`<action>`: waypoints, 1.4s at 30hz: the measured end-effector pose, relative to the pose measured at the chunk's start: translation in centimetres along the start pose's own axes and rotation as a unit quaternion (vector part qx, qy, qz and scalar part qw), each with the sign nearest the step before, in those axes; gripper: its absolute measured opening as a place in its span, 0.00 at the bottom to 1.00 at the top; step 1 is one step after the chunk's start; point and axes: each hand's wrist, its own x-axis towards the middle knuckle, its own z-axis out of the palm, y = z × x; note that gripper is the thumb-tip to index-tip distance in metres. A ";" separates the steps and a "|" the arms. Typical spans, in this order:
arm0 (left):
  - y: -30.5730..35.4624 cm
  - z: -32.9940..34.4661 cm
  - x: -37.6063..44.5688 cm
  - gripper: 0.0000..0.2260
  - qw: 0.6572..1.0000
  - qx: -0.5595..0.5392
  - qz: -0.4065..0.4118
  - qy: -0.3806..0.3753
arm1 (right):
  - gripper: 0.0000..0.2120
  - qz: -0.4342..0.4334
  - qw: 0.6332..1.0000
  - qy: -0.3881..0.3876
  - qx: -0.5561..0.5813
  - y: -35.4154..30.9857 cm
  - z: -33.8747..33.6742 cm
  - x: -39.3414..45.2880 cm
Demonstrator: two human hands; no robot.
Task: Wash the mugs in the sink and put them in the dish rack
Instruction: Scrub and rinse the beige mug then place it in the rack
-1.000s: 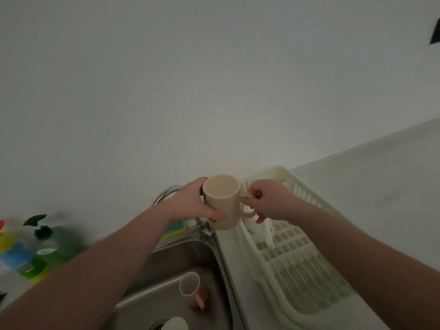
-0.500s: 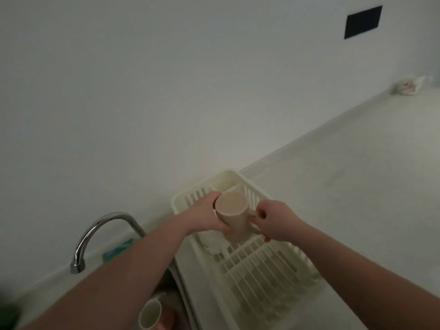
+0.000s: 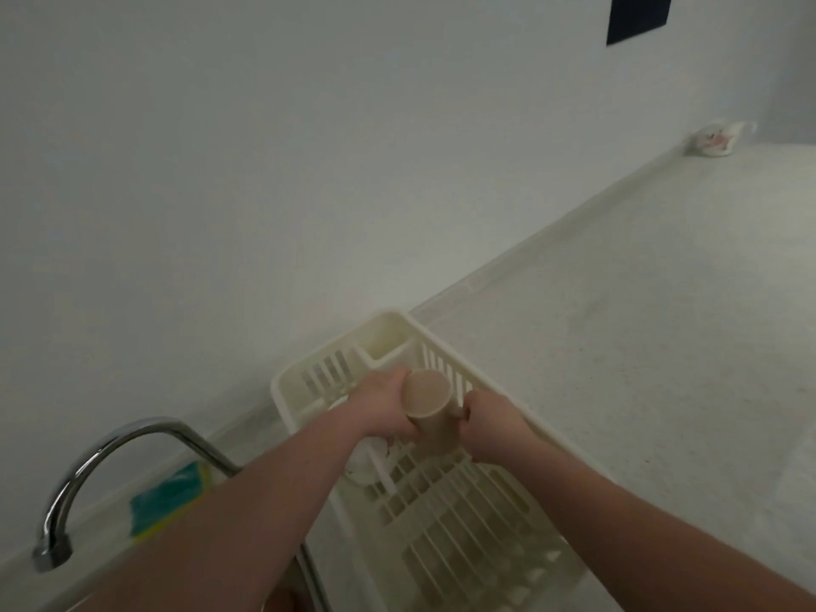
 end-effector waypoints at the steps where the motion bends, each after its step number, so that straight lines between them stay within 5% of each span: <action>1: -0.1 0.1 0.3 0.33 1.000 0.014 -0.001 -0.002 | 0.02 0.005 1.000 -0.001 0.001 0.0 0.2 0.4; 7: -0.9 0.5 1.3 0.33 0.997 0.081 -0.011 -0.013 | 0.01 0.020 1.000 -0.002 0.011 0.1 1.4 1.8; 18: -2.7 -1.2 1.5 0.37 0.999 0.045 0.003 0.016 | 0.03 0.045 0.998 0.012 0.051 0.0 2.9 3.8; 37: -6.4 -2.7 -2.9 0.26 0.996 0.028 -0.074 0.046 | 0.10 0.012 1.000 0.017 -0.009 -2.2 3.9 4.7; 42: -7.4 -3.4 -5.4 0.23 0.995 -0.007 -0.073 0.068 | 0.14 -0.017 0.990 0.126 -0.065 -4.3 2.6 3.6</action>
